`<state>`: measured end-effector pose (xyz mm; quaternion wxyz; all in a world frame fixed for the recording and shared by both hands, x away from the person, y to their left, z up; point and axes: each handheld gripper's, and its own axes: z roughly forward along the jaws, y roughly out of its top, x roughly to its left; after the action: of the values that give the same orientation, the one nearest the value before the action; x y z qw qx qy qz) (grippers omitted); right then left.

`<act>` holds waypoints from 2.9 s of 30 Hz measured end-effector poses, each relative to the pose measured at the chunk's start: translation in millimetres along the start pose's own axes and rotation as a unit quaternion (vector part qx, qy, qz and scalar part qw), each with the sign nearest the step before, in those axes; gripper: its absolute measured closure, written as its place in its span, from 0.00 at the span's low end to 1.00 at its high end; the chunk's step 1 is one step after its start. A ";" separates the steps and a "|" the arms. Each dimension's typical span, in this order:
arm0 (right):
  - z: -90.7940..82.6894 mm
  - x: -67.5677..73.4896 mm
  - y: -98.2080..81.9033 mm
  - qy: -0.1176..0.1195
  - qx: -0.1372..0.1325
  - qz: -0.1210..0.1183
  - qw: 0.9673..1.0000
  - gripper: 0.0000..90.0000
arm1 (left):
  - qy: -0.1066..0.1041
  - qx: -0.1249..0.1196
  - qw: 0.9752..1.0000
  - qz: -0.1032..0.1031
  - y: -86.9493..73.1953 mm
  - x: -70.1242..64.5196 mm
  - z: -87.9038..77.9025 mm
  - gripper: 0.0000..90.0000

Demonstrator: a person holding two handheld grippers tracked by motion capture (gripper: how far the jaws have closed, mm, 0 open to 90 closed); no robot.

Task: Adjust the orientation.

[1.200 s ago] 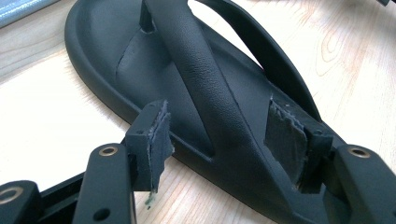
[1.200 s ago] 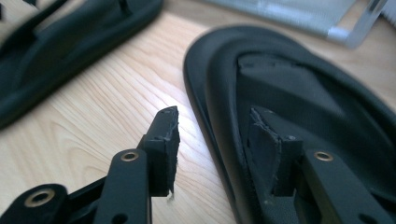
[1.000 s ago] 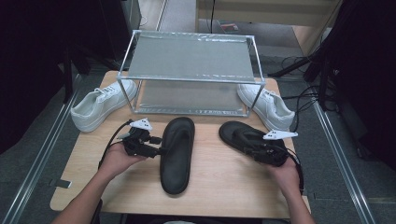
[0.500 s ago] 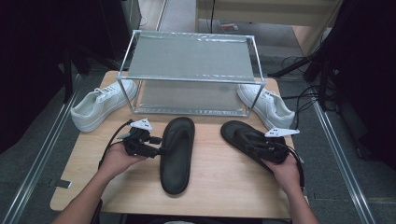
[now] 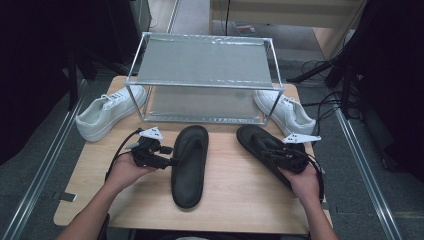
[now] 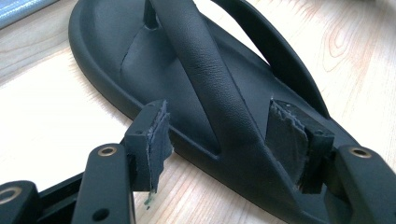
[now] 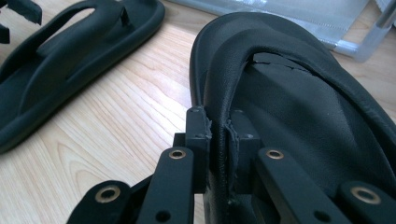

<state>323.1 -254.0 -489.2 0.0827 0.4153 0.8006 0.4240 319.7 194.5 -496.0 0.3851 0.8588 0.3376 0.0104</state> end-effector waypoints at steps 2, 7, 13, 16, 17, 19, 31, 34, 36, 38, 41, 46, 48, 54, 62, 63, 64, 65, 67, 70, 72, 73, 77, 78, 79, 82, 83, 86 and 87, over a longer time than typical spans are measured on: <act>1.0 3.7 2.8 0.001 -0.001 0.005 1.000 0.91 | 0.006 -0.001 1.000 0.003 0.1 -1.1 -1.2 0.44; 9.6 19.6 11.8 0.003 0.007 0.014 1.000 0.91 | 0.008 -0.002 1.000 0.005 -1.6 -3.0 -4.0 0.44; 26.3 38.3 22.2 0.008 0.016 0.010 1.000 0.91 | 0.010 -0.004 1.000 0.000 -7.2 -5.3 -7.6 0.44; 33.6 45.6 26.7 0.005 0.021 0.005 1.000 0.91 | 0.012 -0.005 1.000 -0.002 -10.7 -6.7 -9.3 0.44; 35.9 47.5 27.8 0.006 0.022 0.004 1.000 0.91 | 0.014 -0.005 1.000 -0.002 -11.8 -6.9 -10.1 0.44; 40.0 51.0 29.9 0.006 0.023 0.003 1.000 0.91 | 0.015 -0.007 1.000 -0.003 -14.0 -7.1 -11.9 0.44; 69.0 60.4 30.3 -0.015 0.060 -0.007 0.998 0.90 | 0.019 -0.012 1.000 -0.015 -24.2 -8.9 -14.9 0.44; 74.9 66.0 29.2 -0.030 0.066 -0.009 0.997 0.90 | 0.019 -0.011 1.000 -0.016 -25.5 -9.0 -14.1 0.44; 77.1 68.5 30.0 -0.029 0.064 -0.013 0.997 0.90 | 0.021 -0.012 1.000 -0.017 -25.9 -9.3 -13.6 0.44; 79.1 69.2 30.6 -0.024 0.062 -0.013 0.998 0.90 | 0.021 -0.013 1.000 -0.017 -26.2 -9.8 -13.3 0.44; 80.9 69.3 31.1 -0.015 0.058 -0.007 0.998 0.87 | 0.022 -0.012 0.999 -0.020 -26.4 -10.4 -12.4 0.44; 77.8 69.0 32.2 -0.004 0.057 -0.012 0.998 0.77 | 0.016 -0.010 0.999 -0.035 -26.2 -8.0 -12.4 0.51; 72.1 67.9 32.9 0.006 0.051 -0.009 0.999 0.73 | 0.005 -0.019 0.999 -0.041 -26.5 -6.1 -14.8 0.58; 47.6 64.5 32.8 0.026 0.017 -0.018 0.999 0.83 | 0.028 -0.026 0.999 -0.032 -23.8 -4.7 -18.8 0.84; 45.0 55.0 28.9 0.023 0.054 -0.037 0.998 1.00 | 0.029 -0.007 0.999 -0.027 -17.8 -3.7 -4.7 1.00; 47.0 54.1 28.8 0.023 0.058 -0.037 0.997 1.00 | 0.030 -0.006 0.999 -0.029 -17.1 -3.3 -1.7 0.99; 49.3 53.8 28.6 0.020 0.064 -0.038 0.997 1.00 | 0.029 -0.003 0.999 -0.030 -16.2 -3.0 1.0 0.99; 51.3 53.7 28.2 0.016 0.067 -0.040 0.997 1.00 | 0.032 -0.001 0.999 -0.028 -15.6 -3.0 3.4 0.99; 53.3 53.2 28.4 0.015 0.068 -0.040 0.997 1.00 | 0.027 0.006 0.999 -0.026 -15.0 -3.1 6.8 0.99; 55.0 51.5 28.9 0.022 0.068 -0.031 0.997 1.00 | 0.028 0.013 0.999 -0.022 -15.2 -5.8 10.7 0.99; 56.2 51.6 29.0 0.027 0.067 -0.027 0.997 1.00 | 0.029 0.014 0.999 -0.018 -15.1 -5.9 10.0 0.99; 57.0 51.8 29.2 0.031 0.066 -0.025 0.997 1.00 | 0.028 0.013 0.999 -0.020 -15.2 -5.9 10.2 0.99; 60.2 57.1 30.4 0.036 0.068 -0.033 0.996 1.00 | 0.024 0.012 0.999 -0.021 -15.2 -6.4 10.4 0.99; 61.0 58.4 30.6 0.036 0.068 -0.034 0.996 1.00 | 0.027 0.011 0.999 -0.021 -15.0 -7.3 10.6 1.00; 61.7 59.4 30.8 0.037 0.068 -0.036 0.996 1.00 | 0.028 0.012 0.999 -0.018 -14.9 -7.6 10.7 1.00; 63.5 61.5 31.3 0.041 0.068 -0.036 0.996 1.00 | 0.027 0.012 0.999 -0.020 -14.9 -7.7 10.9 1.00; 64.0 61.9 31.4 0.041 0.068 -0.035 0.996 1.00 | 0.027 0.011 0.999 -0.020 -14.9 -7.7 10.9 1.00; 65.2 62.8 31.7 0.043 0.067 -0.033 0.996 1.00 | 0.020 0.010 0.999 -0.025 -14.7 -6.7 10.4 1.00; 65.4 63.2 31.8 0.044 0.067 -0.032 0.996 1.00 | 0.020 0.011 0.999 -0.028 -14.6 -6.6 10.5 1.00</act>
<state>333.2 -158.2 -492.6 0.0333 0.3749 0.8430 0.3844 309.2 190.7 -511.6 0.3694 0.8528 0.3689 0.0132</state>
